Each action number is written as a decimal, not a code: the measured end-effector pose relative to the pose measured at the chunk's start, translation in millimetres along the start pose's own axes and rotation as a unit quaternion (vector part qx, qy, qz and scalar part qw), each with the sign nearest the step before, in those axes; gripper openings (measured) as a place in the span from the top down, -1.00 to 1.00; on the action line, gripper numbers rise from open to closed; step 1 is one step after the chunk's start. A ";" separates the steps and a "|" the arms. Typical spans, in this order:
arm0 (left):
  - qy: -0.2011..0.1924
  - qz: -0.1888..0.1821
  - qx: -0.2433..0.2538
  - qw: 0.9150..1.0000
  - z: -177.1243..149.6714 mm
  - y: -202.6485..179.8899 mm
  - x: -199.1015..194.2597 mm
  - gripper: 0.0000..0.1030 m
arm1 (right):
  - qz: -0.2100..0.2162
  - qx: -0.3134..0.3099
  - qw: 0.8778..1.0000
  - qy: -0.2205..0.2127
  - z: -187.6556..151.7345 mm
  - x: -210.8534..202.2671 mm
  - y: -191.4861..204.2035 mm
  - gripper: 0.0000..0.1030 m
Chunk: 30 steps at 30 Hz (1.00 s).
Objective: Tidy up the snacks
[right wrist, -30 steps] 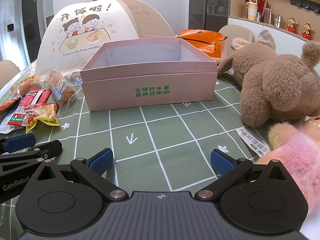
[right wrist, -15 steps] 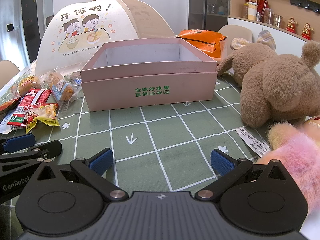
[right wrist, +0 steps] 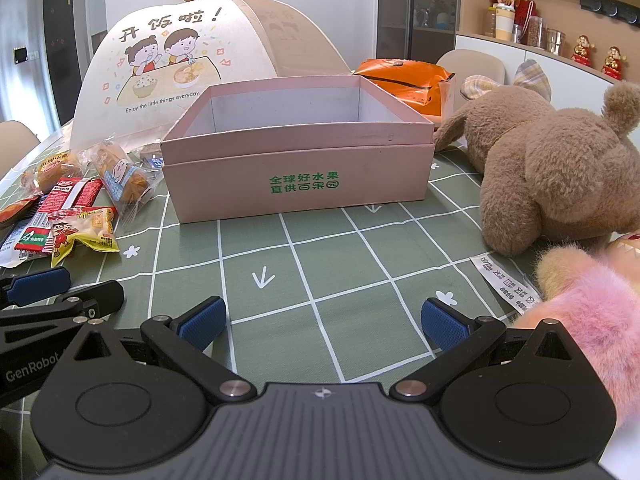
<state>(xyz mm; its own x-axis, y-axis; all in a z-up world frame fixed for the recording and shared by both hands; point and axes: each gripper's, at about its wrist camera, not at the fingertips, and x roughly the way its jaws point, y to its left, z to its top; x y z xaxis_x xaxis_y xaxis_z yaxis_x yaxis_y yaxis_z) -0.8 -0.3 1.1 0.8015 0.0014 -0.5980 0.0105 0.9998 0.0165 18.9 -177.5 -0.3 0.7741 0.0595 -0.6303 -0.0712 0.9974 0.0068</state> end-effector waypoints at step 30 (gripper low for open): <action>0.093 0.101 -0.295 0.946 -6.1 185.0 -101.0 -0.05 | 0.014 -0.011 0.993 0.114 6.3 -10.8 -4.6 -1.00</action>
<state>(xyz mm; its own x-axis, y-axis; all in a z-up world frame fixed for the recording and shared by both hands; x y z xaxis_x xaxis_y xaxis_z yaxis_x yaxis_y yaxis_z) -83.4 184.7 59.7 0.6317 0.1424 -0.7620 -0.5108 0.8158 -0.2710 14.8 -182.5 11.4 0.6087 0.0733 -0.7900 -0.1056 0.9944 0.0110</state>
